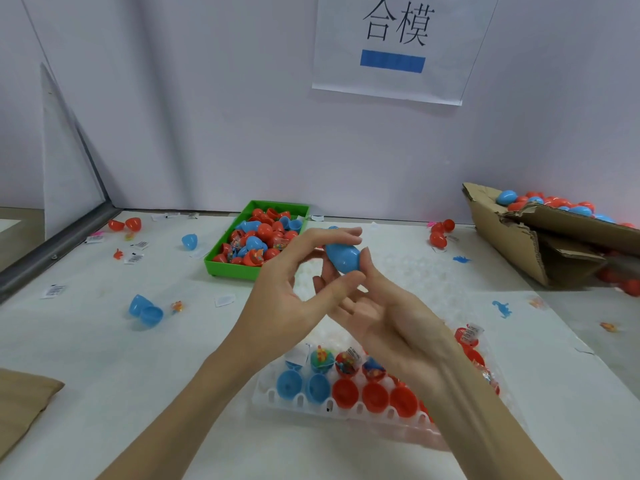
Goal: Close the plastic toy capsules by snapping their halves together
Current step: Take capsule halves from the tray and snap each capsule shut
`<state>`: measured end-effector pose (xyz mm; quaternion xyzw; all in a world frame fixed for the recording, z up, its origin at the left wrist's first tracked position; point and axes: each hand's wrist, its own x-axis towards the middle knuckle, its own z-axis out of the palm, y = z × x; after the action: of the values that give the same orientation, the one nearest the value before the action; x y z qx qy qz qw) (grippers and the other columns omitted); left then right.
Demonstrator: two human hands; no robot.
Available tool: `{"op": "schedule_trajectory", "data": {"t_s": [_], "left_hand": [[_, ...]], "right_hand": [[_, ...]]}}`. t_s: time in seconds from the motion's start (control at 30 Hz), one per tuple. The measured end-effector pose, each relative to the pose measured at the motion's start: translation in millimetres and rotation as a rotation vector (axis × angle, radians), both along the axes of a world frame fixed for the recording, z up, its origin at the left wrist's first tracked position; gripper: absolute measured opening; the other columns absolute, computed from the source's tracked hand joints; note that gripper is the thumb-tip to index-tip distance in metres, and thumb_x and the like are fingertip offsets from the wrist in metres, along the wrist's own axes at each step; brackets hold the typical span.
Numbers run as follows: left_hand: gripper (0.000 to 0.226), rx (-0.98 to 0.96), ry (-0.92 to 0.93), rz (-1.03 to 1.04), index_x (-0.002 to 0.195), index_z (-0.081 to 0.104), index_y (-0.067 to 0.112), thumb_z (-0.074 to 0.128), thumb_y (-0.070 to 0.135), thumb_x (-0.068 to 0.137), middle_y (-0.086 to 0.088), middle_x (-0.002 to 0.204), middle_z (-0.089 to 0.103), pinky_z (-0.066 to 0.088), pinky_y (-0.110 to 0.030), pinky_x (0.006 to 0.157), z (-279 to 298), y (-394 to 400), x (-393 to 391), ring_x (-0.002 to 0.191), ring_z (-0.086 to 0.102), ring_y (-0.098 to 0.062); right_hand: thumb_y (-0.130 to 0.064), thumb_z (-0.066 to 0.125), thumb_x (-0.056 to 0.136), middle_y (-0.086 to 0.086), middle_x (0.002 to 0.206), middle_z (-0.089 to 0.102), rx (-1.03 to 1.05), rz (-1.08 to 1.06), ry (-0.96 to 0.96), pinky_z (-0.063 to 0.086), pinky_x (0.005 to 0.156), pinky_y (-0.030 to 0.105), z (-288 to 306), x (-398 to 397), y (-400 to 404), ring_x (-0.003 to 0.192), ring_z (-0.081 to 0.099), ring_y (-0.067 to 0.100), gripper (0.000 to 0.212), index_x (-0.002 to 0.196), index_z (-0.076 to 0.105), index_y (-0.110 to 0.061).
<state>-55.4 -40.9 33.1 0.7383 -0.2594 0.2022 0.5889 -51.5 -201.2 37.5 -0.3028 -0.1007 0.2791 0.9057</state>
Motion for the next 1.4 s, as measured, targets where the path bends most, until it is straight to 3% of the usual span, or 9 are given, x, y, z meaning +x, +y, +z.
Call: {"op": "schedule_trajectory", "data": {"t_s": [0.1,0.27,0.43,0.83,1.0,1.1,1.17,1.27,1.4], "left_hand": [[0.034,-0.025,-0.019,0.004,0.121,0.070,0.018,0.080,0.009,0.089,0.007,0.130,0.070,0.050,-0.041,0.109,2.5,-0.5,0.0,0.130,0.061,-0.023],[0.045,-0.051,-0.018,0.014,0.131,0.067,0.020,0.078,0.023,0.087,0.010,0.128,0.071,0.050,-0.026,0.106,6.3,1.0,-1.9,0.128,0.062,-0.015],[0.027,0.025,0.002,0.067,0.118,0.067,0.025,0.073,0.020,0.093,0.015,0.112,0.070,0.053,-0.021,0.097,2.4,-3.5,-3.0,0.112,0.067,-0.016],[0.030,0.067,-0.113,0.134,0.122,0.064,0.026,0.070,0.025,0.093,0.012,0.112,0.069,0.054,-0.023,0.096,0.6,-6.3,-7.0,0.111,0.066,-0.014],[0.031,0.081,-0.110,0.082,0.130,0.064,0.014,0.065,0.016,0.098,0.007,0.127,0.068,0.051,-0.030,0.106,1.2,-7.3,-5.7,0.125,0.062,-0.017],[0.037,0.046,0.021,-0.035,0.142,0.057,0.021,0.053,0.021,0.105,0.011,0.149,0.055,0.042,-0.034,0.116,-2.6,-7.9,-5.2,0.144,0.047,-0.014],[0.040,-0.047,0.142,-0.065,0.144,0.056,0.027,0.048,0.030,0.105,0.013,0.150,0.054,0.043,-0.032,0.114,-4.7,-8.3,-4.1,0.143,0.047,-0.010],[0.041,-0.287,0.295,-0.035,0.129,0.063,0.018,0.045,0.042,0.101,0.000,0.124,0.071,0.056,-0.035,0.096,-3.3,-7.5,1.1,0.115,0.069,-0.016],[0.034,-0.344,0.427,-0.127,0.107,0.071,0.013,0.064,0.045,0.098,-0.017,0.094,0.076,0.061,-0.035,0.075,-2.2,-1.6,6.6,0.079,0.074,-0.029]], "right_hand": [[-0.020,0.071,0.098,0.021,0.131,0.066,0.095,0.070,0.051,0.051,0.106,0.042,-2.2,-2.6,3.8,0.127,0.063,0.030,0.038,0.127,0.067,0.005],[-0.018,0.078,0.091,0.019,0.132,0.066,0.107,0.068,0.061,0.046,0.113,0.044,-2.0,-4.4,6.9,0.128,0.063,0.029,0.043,0.126,0.068,0.005],[-0.019,0.085,0.081,0.018,0.115,0.071,0.136,0.021,0.054,0.049,0.110,0.043,-6.3,-4.2,10.4,0.112,0.070,0.028,0.044,0.116,0.073,0.006],[-0.023,0.081,0.084,0.016,0.109,0.071,0.078,-0.015,-0.016,0.057,0.094,0.039,-4.8,-5.2,8.6,0.099,0.072,0.025,0.044,0.118,0.073,0.004],[-0.030,0.075,0.091,0.010,0.113,0.073,0.018,-0.009,-0.107,0.054,0.101,0.039,-3.4,-5.0,5.6,0.109,0.071,0.020,0.037,0.117,0.075,-0.004],[-0.027,0.075,0.089,0.013,0.119,0.074,-0.130,-0.171,-0.198,0.057,0.098,0.037,-1.5,-4.1,5.8,0.116,0.070,0.024,0.043,0.124,0.070,-0.002],[-0.028,0.080,0.084,0.008,0.112,0.077,-0.384,-0.445,-0.377,0.059,0.091,0.031,-0.2,-2.9,4.5,0.109,0.073,0.022,0.046,0.122,0.066,-0.006],[-0.036,0.080,0.080,-0.009,0.107,0.075,-0.884,-0.808,-0.798,0.057,0.086,0.019,0.9,-0.4,-2.0,0.100,0.072,0.012,0.050,0.125,0.065,-0.020],[-0.039,0.073,0.084,0.000,0.115,0.070,-1.233,-0.973,-1.100,0.050,0.092,0.011,-4.8,4.1,-6.2,0.097,0.065,0.010,0.053,0.128,0.067,-0.011]]}}
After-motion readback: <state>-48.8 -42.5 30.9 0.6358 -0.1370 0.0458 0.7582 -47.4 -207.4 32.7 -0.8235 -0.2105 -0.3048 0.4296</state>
